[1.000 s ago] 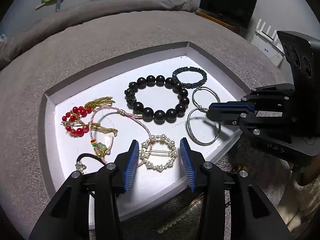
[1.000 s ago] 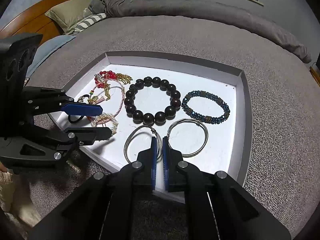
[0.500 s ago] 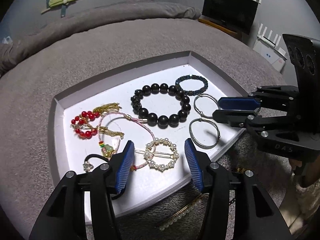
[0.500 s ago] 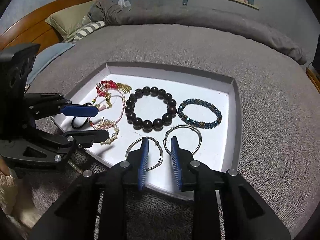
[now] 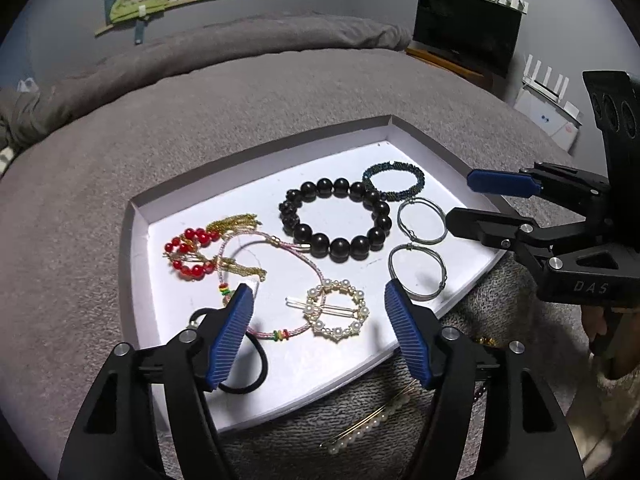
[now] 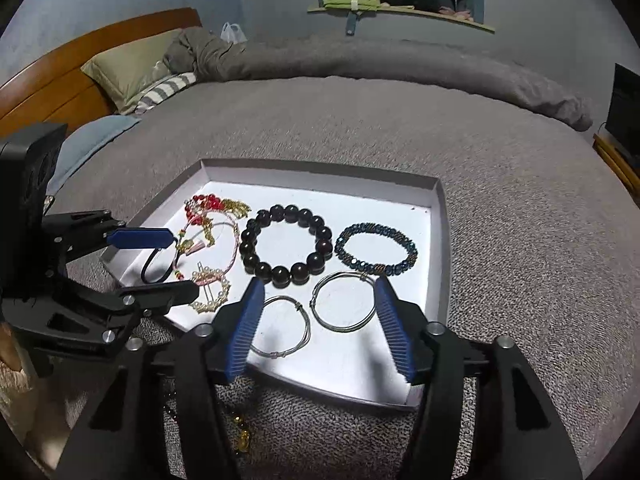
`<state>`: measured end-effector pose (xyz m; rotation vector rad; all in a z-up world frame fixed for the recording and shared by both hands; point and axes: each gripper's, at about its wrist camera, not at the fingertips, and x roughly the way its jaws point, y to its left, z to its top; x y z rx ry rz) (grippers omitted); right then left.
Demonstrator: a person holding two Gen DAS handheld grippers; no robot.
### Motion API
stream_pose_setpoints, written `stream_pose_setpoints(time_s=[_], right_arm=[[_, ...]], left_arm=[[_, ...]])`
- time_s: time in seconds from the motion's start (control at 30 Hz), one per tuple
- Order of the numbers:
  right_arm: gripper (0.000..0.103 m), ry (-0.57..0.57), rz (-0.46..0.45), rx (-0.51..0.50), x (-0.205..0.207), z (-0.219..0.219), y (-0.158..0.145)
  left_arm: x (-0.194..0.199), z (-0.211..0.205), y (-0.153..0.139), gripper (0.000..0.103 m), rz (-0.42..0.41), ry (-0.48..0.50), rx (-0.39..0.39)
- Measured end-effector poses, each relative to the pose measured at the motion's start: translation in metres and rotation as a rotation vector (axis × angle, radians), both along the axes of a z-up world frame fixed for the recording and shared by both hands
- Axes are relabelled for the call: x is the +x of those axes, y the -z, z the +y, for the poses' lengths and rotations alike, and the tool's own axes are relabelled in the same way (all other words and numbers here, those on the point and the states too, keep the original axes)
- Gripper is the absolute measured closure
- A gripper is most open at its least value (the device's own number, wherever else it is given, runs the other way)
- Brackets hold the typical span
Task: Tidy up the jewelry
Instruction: 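Withdraw both open grippers from the box toward the remaining jewelry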
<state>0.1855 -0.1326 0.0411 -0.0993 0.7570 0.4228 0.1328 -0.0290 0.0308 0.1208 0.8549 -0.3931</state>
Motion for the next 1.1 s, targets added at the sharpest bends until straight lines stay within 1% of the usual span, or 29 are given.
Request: stream_pose_setpoints(time_s=[0.03, 0.07, 0.17, 0.3, 0.43, 0.47, 0.6, 0.63, 0.73, 0.83, 1.0, 1.1], right_arm=[[0.037, 0.011, -0.008, 0.01, 0.0, -0.002, -0.001], [0.034, 0.021, -0.016, 0.017, 0.0, -0.004, -0.002], [0.029, 0.058, -0.036, 0.038, 0.0, -0.01, -0.004], [0.024, 0.107, -0.06, 0.076, -0.005, -0.023, -0.009], [0.01, 0.157, -0.091, 0.106, -0.012, -0.031, -0.011], [0.007, 0.171, -0.105, 0.113, -0.015, -0.033, -0.012], [0.006, 0.179, -0.146, 0.129, -0.025, -0.033, -0.017], [0.006, 0.179, -0.158, 0.127, -0.028, -0.032, -0.018], [0.006, 0.173, -0.176, 0.12, -0.035, -0.028, -0.019], [0.006, 0.164, -0.2, 0.092, -0.042, -0.023, -0.019], [0.006, 0.162, -0.237, 0.086, -0.056, -0.024, -0.021], [0.006, 0.161, -0.225, 0.091, -0.065, -0.027, -0.016]], left_arm=[[-0.001, 0.0, -0.001, 0.029, -0.005, -0.003, 0.002], [-0.001, 0.001, -0.002, 0.028, -0.012, -0.006, 0.003], [-0.003, 0.002, -0.004, 0.024, -0.03, -0.018, 0.012], [-0.006, 0.005, -0.006, 0.024, -0.047, -0.036, 0.021], [-0.013, 0.008, -0.009, 0.023, -0.082, -0.062, 0.029], [-0.015, 0.01, -0.011, 0.021, -0.091, -0.072, 0.027], [-0.026, 0.017, -0.015, 0.013, -0.113, -0.103, 0.01], [-0.028, 0.018, -0.015, 0.012, -0.118, -0.108, 0.011], [-0.039, 0.019, -0.014, 0.012, -0.145, -0.119, 0.035], [-0.052, 0.02, -0.014, 0.012, -0.176, -0.121, 0.057], [-0.073, 0.023, -0.012, 0.012, -0.183, -0.101, 0.044], [-0.084, 0.024, -0.007, 0.012, -0.172, -0.083, 0.029]])
